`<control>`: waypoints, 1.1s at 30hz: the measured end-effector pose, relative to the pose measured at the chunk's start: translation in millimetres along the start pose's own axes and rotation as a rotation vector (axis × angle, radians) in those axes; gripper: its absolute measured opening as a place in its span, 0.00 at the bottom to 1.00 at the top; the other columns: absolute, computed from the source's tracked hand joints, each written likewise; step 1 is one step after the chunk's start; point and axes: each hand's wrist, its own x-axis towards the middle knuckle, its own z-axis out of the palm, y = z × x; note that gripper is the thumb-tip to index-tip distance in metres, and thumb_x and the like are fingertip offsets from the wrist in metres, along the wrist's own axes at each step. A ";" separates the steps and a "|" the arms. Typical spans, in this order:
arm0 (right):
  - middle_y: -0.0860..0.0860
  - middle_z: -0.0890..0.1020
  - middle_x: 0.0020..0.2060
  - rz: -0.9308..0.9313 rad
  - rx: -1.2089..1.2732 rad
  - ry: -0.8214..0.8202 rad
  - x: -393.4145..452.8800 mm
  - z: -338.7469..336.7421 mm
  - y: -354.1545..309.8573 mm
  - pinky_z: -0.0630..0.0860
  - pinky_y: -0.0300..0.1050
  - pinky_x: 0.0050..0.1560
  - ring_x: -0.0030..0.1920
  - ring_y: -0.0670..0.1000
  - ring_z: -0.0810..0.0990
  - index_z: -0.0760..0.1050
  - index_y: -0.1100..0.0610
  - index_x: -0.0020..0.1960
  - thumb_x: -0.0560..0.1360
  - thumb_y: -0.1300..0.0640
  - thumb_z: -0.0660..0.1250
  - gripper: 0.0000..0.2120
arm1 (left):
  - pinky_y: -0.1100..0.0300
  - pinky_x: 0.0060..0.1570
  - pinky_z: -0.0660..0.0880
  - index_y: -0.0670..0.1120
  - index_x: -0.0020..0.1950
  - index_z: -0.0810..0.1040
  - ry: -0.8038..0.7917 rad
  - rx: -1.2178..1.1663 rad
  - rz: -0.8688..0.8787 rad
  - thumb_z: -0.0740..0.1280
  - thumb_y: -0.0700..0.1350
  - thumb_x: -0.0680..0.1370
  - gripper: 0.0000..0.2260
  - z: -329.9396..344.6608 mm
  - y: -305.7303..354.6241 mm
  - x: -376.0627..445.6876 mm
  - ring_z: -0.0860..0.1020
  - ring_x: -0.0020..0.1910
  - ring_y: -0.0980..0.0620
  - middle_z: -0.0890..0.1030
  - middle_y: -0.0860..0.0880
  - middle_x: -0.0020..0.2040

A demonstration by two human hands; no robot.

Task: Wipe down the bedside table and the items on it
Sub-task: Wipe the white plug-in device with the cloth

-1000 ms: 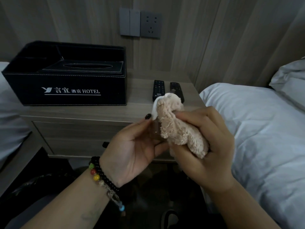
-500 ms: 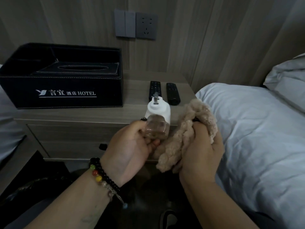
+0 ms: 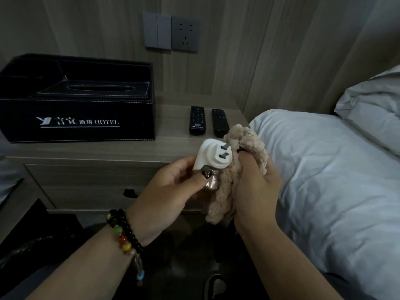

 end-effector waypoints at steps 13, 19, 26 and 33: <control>0.47 0.76 0.30 -0.212 -0.112 -0.025 -2.0 -14.2 -19.9 0.71 0.38 0.34 0.32 0.43 0.73 0.76 0.54 0.35 0.72 0.59 0.66 0.08 | 0.58 0.43 0.80 0.41 0.52 0.83 -0.100 -0.339 -0.017 0.65 0.39 0.72 0.12 8.3 -4.9 4.3 0.83 0.45 0.48 0.84 0.40 0.49; 0.47 0.78 0.39 -0.524 -0.326 -0.156 2.4 -15.8 -24.2 0.69 0.28 0.42 0.40 0.39 0.77 0.77 0.45 0.45 0.72 0.56 0.68 0.06 | 0.61 0.52 0.78 0.49 0.59 0.78 -0.064 0.039 0.138 0.67 0.42 0.75 0.13 -2.2 0.9 2.9 0.81 0.55 0.52 0.84 0.49 0.55; 0.54 0.80 0.42 -0.538 -0.416 -0.534 31.7 -41.6 -41.6 0.73 0.34 0.47 0.45 0.46 0.79 0.80 0.47 0.49 0.71 0.62 0.68 0.12 | 0.65 0.53 0.76 0.47 0.62 0.76 -0.147 0.163 0.181 0.66 0.39 0.72 0.19 -12.9 3.4 0.9 0.80 0.58 0.54 0.83 0.52 0.57; 0.48 0.79 0.41 -0.554 -0.411 -0.500 19.8 -30.2 -28.8 0.71 0.30 0.43 0.43 0.44 0.79 0.81 0.55 0.51 0.70 0.59 0.71 0.09 | 0.56 0.46 0.80 0.45 0.57 0.81 0.031 -0.109 0.108 0.68 0.40 0.70 0.16 -14.2 -4.3 10.4 0.83 0.50 0.44 0.84 0.42 0.52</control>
